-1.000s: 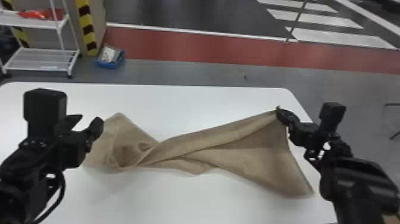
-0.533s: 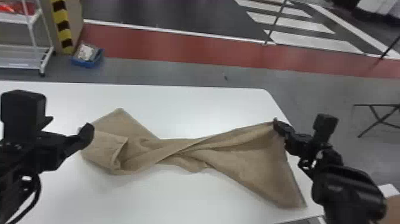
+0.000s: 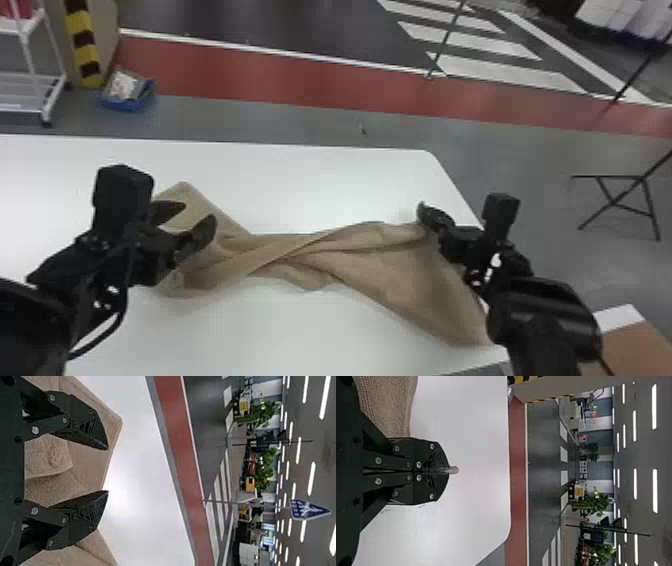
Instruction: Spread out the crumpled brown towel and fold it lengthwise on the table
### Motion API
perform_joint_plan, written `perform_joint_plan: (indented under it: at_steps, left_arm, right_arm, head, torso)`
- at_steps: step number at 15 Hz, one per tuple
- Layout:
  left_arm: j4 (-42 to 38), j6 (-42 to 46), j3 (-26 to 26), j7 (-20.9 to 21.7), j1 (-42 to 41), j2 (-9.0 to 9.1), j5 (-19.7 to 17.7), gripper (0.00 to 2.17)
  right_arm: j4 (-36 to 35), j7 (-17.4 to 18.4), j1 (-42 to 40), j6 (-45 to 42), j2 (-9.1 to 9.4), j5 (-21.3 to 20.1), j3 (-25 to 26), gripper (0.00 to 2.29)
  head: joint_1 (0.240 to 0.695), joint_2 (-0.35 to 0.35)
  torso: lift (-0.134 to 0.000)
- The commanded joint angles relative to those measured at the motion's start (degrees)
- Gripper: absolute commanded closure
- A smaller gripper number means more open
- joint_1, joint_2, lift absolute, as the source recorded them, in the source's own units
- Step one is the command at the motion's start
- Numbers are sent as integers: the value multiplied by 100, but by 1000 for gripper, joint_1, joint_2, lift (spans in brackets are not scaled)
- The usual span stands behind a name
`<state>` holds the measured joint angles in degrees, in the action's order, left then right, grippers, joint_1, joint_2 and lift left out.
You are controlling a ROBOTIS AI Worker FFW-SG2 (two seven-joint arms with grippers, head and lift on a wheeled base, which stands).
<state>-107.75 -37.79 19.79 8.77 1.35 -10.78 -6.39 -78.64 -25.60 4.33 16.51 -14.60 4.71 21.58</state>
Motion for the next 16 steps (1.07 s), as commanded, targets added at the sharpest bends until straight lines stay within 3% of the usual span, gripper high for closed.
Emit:
perform_joint_plan:
  at_steps: [1,7,16]
  left_arm:
    - [360,3,96,64,199,14,-11,599]
    - [1142,-15,236,-15,682,58,235,596]
    - [1134,-454,236,73,673,32,332,596]
  right_arm:
    - [-38,-51,-20,-3,1,13,-14,1656]
    - [-99,-147,-134,-38,-69,48,109,1656]
    - [-55,-200,-99,-38,-87,57,153,1656]
  head:
    - [695,-350]
    - [695,-350]
    - [695,-350]
  torso:
    - [-124]
    - [-124]
    - [-124]
